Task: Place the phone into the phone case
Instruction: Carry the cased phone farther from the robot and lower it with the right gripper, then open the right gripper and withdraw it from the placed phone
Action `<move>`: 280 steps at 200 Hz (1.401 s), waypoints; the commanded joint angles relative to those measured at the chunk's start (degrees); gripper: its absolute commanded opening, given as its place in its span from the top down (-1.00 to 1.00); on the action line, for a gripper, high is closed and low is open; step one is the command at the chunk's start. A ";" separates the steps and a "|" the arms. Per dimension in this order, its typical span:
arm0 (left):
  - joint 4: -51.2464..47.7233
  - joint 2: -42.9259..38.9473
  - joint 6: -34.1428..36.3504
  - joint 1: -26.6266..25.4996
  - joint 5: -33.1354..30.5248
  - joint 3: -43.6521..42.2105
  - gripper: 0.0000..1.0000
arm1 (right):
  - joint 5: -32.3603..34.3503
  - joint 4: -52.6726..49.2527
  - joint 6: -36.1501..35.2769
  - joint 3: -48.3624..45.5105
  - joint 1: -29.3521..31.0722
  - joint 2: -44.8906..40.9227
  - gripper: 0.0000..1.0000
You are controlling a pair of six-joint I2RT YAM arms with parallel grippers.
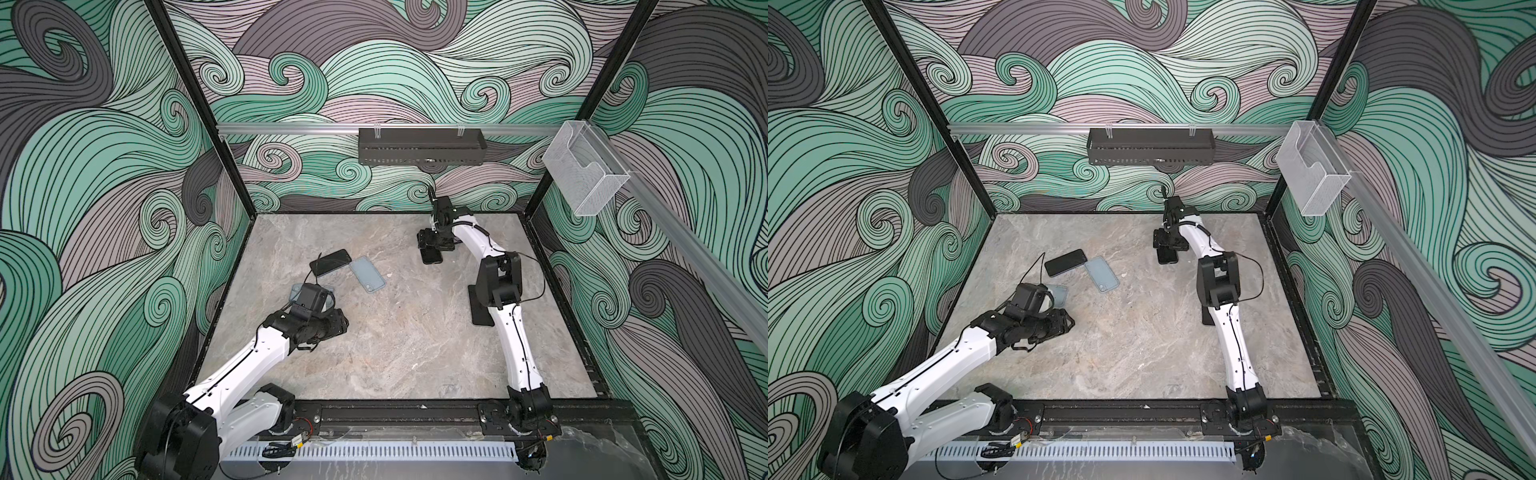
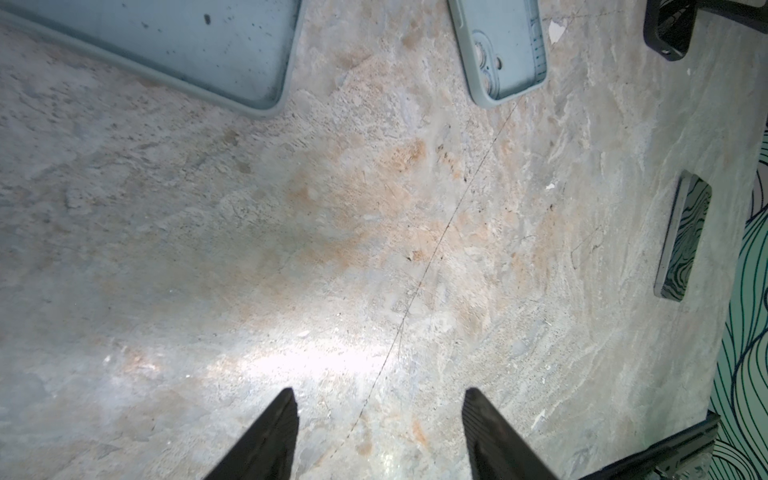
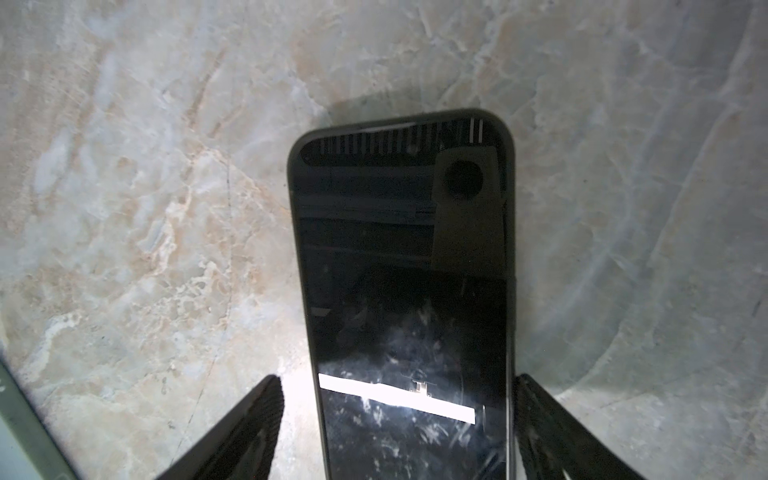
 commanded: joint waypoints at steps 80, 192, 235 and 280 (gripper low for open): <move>0.53 -1.63 1.77 0.44 -1.25 0.91 -0.31 | 10.11 5.96 -6.35 -33.81 -0.98 -30.75 -0.58; 5.44 1.19 4.16 0.79 -9.90 4.01 -0.53 | 1.89 12.78 -7.45 -66.63 1.10 -52.55 -0.55; 7.98 14.97 12.91 1.23 -7.81 15.12 -0.51 | 0.49 14.63 -8.59 -73.59 8.06 -58.95 -0.56; -1.23 37.31 13.69 3.61 -3.68 33.86 -0.24 | 1.65 18.36 -7.18 -81.19 15.01 -66.18 -0.56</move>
